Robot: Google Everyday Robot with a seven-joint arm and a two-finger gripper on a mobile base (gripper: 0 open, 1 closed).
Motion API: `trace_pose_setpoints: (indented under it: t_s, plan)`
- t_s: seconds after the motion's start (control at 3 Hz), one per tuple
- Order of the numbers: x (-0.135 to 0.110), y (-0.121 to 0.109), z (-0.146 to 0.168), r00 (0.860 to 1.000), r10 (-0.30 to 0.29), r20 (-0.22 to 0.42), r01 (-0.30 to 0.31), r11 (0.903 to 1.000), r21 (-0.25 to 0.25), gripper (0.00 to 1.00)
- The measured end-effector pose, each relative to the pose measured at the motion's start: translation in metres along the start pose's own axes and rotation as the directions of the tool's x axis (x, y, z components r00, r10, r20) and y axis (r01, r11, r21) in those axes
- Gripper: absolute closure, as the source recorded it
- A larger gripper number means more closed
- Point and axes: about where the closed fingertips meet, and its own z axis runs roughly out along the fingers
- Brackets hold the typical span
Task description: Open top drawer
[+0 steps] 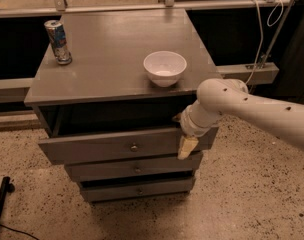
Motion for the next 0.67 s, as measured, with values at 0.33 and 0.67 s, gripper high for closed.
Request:
trace_pose_setpoints:
  t_s: [0.33, 0.67]
  plan:
    - [-0.004, 0.014, -0.003, 1.0, -0.003, -0.013, 0.003, 0.999, -0.045, 0.41]
    - [-0.012, 0.036, -0.017, 0.999, -0.034, -0.019, 0.032, 0.9959, -0.084, 0.48]
